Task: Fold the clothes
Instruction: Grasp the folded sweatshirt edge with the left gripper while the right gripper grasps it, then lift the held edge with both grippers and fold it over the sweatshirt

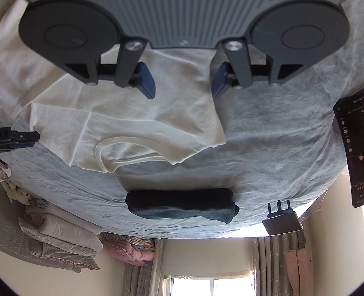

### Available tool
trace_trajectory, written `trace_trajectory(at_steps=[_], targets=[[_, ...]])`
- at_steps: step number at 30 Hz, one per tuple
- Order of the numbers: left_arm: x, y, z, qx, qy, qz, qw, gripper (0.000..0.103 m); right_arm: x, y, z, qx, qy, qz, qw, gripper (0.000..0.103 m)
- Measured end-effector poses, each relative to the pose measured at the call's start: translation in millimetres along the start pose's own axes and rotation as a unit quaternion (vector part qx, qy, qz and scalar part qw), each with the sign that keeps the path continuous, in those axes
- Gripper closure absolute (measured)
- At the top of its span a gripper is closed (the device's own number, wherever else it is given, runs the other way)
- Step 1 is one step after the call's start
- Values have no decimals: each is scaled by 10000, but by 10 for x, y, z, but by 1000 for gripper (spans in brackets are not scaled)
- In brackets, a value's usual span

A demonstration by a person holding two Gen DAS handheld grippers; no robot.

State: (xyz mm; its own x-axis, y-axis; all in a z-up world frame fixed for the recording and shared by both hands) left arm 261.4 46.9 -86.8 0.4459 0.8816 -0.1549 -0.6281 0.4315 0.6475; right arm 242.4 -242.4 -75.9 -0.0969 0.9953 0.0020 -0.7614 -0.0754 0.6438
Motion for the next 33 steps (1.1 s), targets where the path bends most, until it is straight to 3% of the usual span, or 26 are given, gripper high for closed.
trace_trajectory(at_steps=[3, 7, 12, 14, 15, 16, 18, 20, 24, 33], targets=[[167, -175, 96, 24, 178, 39, 9998, 49, -17, -219, 93, 80, 63, -68, 9999, 47], [329, -337, 217, -109, 464, -120, 9988, 63, -67, -490, 192, 161, 17, -103, 9998, 47], [394, -476, 252, -275, 579, -303, 9975, 71, -47, -704, 282, 189, 60, 13, 9998, 47], [403, -496, 250, -368, 596, -350, 9969, 74, 4, -738, 290, 205, 290, -6, 9994, 51], [409, -500, 249, -407, 604, -365, 9967, 78, 33, -747, 292, 211, 412, -11, 9989, 57], [414, -503, 248, -445, 612, -379, 9964, 80, 67, -744, 293, 218, 469, 33, 9987, 62], [408, -497, 258, -501, 576, -389, 9963, 87, 130, -729, 302, 203, 562, 69, 9982, 82], [372, -480, 272, -538, 457, -325, 9970, 90, 187, -695, 312, 135, 673, -5, 9976, 89], [277, -347, 325, -812, 134, -146, 9965, 91, 212, -588, 369, -117, 637, -192, 9977, 91], [102, 145, 437, -1495, -172, -85, 9886, 92, 183, -55, 539, -835, 474, -195, 9952, 91]])
Point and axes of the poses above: each gripper's, at about its wrist camera, not at the fingertips, and y roughly against the way its jaws point, x to its left, z to its top, the point moved 10 cm from there along -y, roughly the way its jaws point, and after that the axes turned 12 degrees about -z, right-handed, at the moved point
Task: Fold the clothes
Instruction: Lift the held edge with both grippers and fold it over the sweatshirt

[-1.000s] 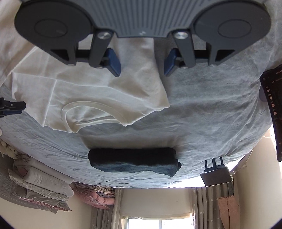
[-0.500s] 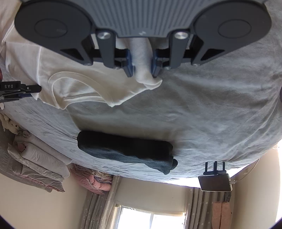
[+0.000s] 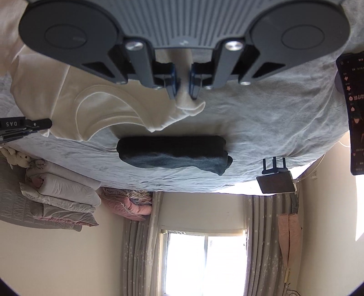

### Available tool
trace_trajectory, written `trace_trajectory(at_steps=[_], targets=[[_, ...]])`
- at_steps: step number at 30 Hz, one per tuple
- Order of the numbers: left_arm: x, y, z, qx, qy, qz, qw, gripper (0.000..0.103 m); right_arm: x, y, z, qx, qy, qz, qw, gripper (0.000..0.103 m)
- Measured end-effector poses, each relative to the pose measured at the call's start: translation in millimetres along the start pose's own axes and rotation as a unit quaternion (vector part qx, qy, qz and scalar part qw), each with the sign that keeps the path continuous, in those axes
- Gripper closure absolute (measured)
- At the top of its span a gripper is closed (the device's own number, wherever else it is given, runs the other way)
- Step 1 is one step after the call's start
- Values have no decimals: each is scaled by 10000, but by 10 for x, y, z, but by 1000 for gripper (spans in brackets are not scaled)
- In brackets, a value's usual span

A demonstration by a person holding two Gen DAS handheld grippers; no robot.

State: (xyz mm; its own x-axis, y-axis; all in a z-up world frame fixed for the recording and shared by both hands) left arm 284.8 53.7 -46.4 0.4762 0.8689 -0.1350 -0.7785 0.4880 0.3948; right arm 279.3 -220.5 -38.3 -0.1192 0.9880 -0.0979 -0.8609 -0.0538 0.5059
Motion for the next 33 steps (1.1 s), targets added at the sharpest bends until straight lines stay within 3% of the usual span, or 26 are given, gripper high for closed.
trace_trajectory(at_steps=[8, 17, 23, 33], targets=[[-265, 495, 22, -303, -410, 13, 9987, 92, 8, 577, -4, -539, 71, -72, 9985, 92], [-639, 1054, -220, -355, -1058, -15, 9937, 92, 7, 1146, -266, -839, 269, -71, 9961, 92], [-820, 1331, -526, -77, -1499, -82, 9886, 91, 15, 1422, -607, -759, 437, 36, 9962, 93], [-901, 1510, -1010, 577, -1458, -167, 9875, 91, 93, 1474, -1294, -52, 694, 201, 9974, 93]])
Point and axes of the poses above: each gripper's, at about its wrist camera, not at the fingertips, and y roughly against the way its jaws point, x to its left, z to its top, the point moved 10 cm from there along -y, roughly the way its jaws point, and after that the axes turned 12 degrees about -z, right-handed, at the moved point
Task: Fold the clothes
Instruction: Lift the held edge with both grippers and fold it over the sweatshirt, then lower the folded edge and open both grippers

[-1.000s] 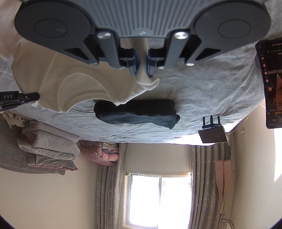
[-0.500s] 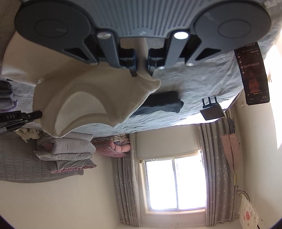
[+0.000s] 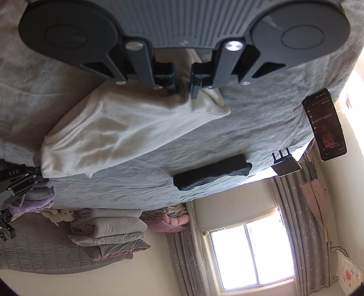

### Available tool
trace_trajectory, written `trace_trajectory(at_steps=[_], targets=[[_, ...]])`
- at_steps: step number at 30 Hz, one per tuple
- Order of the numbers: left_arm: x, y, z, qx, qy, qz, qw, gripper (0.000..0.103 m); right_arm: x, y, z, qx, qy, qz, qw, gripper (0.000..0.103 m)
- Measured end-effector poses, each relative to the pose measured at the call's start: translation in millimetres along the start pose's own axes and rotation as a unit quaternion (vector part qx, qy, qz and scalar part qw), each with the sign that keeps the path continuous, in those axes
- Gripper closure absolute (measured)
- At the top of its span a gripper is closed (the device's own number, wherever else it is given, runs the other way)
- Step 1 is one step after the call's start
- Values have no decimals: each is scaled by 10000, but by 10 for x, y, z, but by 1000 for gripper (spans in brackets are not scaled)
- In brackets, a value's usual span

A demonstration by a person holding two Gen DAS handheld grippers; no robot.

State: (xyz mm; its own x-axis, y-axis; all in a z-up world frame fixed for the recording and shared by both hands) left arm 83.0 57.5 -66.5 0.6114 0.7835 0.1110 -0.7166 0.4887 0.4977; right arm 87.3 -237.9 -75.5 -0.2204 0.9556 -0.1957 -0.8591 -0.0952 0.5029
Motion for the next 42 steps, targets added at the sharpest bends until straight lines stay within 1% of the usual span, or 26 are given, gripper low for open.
trace_trajectory(at_steps=[2, 5, 6, 7, 8, 10, 12, 13, 14, 15, 16, 17, 19, 22, 27, 32, 33, 34, 35, 36, 37, 38, 42], targets=[[1, 17, -38, 108, 150, -37, 9998, 91, 25, 68, -99, 110, 79, -16, 9999, 93], [21, 80, -103, 228, 506, -108, 9984, 90, -38, 146, -111, 186, -103, 39, 9998, 93], [38, 111, -113, 232, 691, -134, 9972, 87, -72, 182, -98, 187, -217, 79, 9996, 91], [54, 141, -116, 212, 886, -161, 9957, 82, -100, 225, -84, 184, -347, 133, 9991, 90], [87, 175, -120, 170, 1178, -226, 9926, 78, -119, 266, -69, 176, -462, 189, 9986, 86], [162, 238, -118, 74, 1793, -365, 9831, 65, -142, 333, -33, 163, -651, 297, 9973, 84], [209, 275, -96, -15, 2243, -440, 9735, 62, -139, 366, 24, 160, -775, 389, 9961, 83], [232, 294, -85, -60, 2467, -477, 9679, 58, -132, 375, 58, 162, -825, 431, 9955, 83], [241, 303, -60, -88, 2635, -494, 9634, 56, -124, 382, 93, 163, -873, 469, 9949, 79], [237, 299, -34, -97, 2732, -494, 9606, 54, -112, 384, 125, 165, -914, 494, 9945, 69], [230, 290, -10, -100, 2808, -492, 9585, 51, -101, 380, 153, 164, -954, 512, 9940, 62], [224, 282, 13, -103, 2883, -490, 9562, 50, -89, 373, 180, 165, -990, 522, 9936, 58], [210, 228, 54, -63, 2939, -412, 9549, 48, -68, 326, 223, 194, -1014, 467, 9936, 58], [178, 92, 26, 86, 2980, -198, 9543, 48, -51, 231, 248, 297, -1076, 358, 9931, 58], [172, -107, -135, 259, 3213, -95, 9466, 50, -45, 39, 178, 494, -1148, 199, 9920, 58], [165, -134, -130, 188, 3176, -25, 9480, 55, -42, -82, 80, 641, -1195, 115, 9907, 58], [157, -135, -129, 178, 3150, 20, 9489, 58, -31, -98, 66, 673, -1204, 102, 9904, 63], [150, -132, -129, 163, 3121, 84, 9499, 64, -6, -104, 59, 691, -1178, 95, 9906, 67], [145, -129, -130, 144, 3092, 157, 9508, 67, 18, -109, 52, 708, -1151, 88, 9908, 73], [141, -122, -130, 120, 3066, 214, 9515, 74, 43, -113, 48, 720, -1116, 78, 9911, 77], [138, -114, -130, 94, 3041, 262, 9522, 79, 71, -106, 55, 699, -1041, 58, 9921, 80], [134, -104, -125, 65, 3013, 297, 9530, 80, 90, -92, 61, 666, -967, 28, 9931, 84], [123, -51, -85, -66, 2943, 373, 9550, 84, 133, -42, 77, 571, -764, -102, 9954, 90]])
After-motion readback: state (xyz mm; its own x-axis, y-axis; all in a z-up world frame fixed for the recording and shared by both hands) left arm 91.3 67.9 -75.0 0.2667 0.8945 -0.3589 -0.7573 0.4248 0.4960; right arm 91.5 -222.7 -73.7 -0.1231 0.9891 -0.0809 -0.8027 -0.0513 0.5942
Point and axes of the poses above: each gripper's, at about its wrist camera, not at the fingertips, and y roughly against the way its jaws point, x to its left, z to its top, the point moved 10 cm from there along -y, roughly the way its jaws point, and after that the axes turned 12 degrees about -z, right-handed, at the moved point
